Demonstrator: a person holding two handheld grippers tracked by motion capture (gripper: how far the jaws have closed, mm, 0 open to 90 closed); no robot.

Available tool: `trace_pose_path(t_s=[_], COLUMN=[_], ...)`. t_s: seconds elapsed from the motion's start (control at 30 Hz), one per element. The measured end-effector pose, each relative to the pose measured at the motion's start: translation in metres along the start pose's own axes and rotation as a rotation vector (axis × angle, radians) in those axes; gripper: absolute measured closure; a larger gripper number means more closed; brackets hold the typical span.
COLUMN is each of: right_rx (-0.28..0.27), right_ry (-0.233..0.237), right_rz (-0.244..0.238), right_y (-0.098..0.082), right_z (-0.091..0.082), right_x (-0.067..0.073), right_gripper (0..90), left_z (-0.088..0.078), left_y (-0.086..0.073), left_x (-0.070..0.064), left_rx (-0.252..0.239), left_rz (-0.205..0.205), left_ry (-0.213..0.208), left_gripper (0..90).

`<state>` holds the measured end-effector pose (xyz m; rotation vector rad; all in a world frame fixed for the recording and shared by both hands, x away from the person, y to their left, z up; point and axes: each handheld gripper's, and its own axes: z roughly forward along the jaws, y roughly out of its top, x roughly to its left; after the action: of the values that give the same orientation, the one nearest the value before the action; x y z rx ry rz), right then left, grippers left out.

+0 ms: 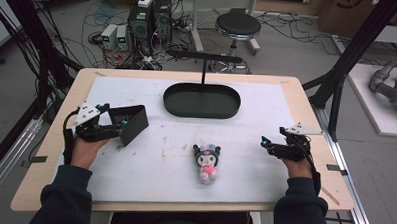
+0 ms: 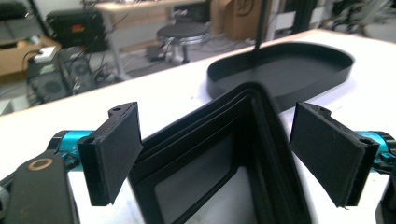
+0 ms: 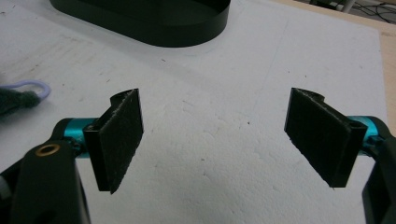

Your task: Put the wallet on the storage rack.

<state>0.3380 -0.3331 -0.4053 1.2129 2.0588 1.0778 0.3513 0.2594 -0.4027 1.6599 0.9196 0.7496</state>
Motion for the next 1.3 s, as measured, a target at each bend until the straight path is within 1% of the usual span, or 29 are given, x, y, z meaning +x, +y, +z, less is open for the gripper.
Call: trace_pose_path(t_s=[0.03,0.07,0.13,0.17,0.2,0.33,0.43,0.57,0.6,0.73,0.93,1.03,1.1,1.17,1.23,1.3], right_rx=[0.000,0.000,0.000,-0.001,-0.001,-0.002,-0.002,-0.001,0.001,0.002,0.004,0.003,0.004,0.004,0.008,0.009], right_ry=[0.000,0.001,0.000,0.000,0.001,0.004,0.005,0.006,0.008,0.012,0.013,0.015,0.016,0.017,0.018,0.019], right_rz=[0.000,-0.003,0.002,0.003,0.000,0.002,-0.003,-0.003,-0.002,-0.006,-0.001,-0.003,-0.004,-0.004,-0.006,-0.009], right_y=[0.000,0.000,0.000,0.000,0.000,0.000,0.000,0.000,0.000,0.000,0.000,0.000,0.000,0.000,0.000,0.000], right_z=[0.000,0.000,-0.001,-0.001,-0.001,-0.001,0.000,-0.001,0.000,0.000,0.000,0.000,0.001,0.001,0.001,0.001], right_x=[0.000,-0.001,-0.001,-0.001,-0.001,-0.001,-0.001,-0.001,0.000,0.000,0.001,0.001,0.001,0.001,0.002,0.002], right_gripper=[19.8,19.8,19.8,19.8,19.8,19.8,19.8,19.8,19.8,19.8,19.8,19.8,19.8,19.8,19.8,19.8], left_z=[-0.001,-0.003,-0.006,-0.006,-0.006,-0.003,-0.002,-0.001,0.000,0.004,0.009,0.012,0.013,0.014,0.016,0.015], left_y=[0.001,0.002,0.003,0.003,0.003,0.001,-0.001,-0.003,-0.003,-0.005,-0.009,-0.011,-0.011,-0.011,-0.011,-0.011], left_x=[0.000,0.000,0.000,0.000,-0.001,-0.002,0.000,0.007,0.008,0.012,0.023,0.026,0.027,0.029,0.031,0.030], left_rx=[-0.015,-0.040,-0.062,-0.061,-0.052,-0.014,-0.012,-0.015,-0.020,-0.027,-0.037,-0.046,-0.045,-0.040,-0.031,-0.024], left_rz=[0.002,-0.002,-0.003,0.003,0.010,0.061,0.063,0.039,0.030,0.004,-0.091,-0.111,-0.108,-0.108,-0.124,-0.129], left_ry=[-0.013,-0.024,-0.036,-0.037,-0.025,0.011,0.022,0.038,0.036,0.006,-0.038,-0.054,-0.060,-0.062,-0.073,-0.094], left_gripper=[16.7,16.7,16.7,16.7,16.7,16.7,16.3,16.4,16.4,16.4,16.8,16.8,16.8,16.8,16.8,17.2])
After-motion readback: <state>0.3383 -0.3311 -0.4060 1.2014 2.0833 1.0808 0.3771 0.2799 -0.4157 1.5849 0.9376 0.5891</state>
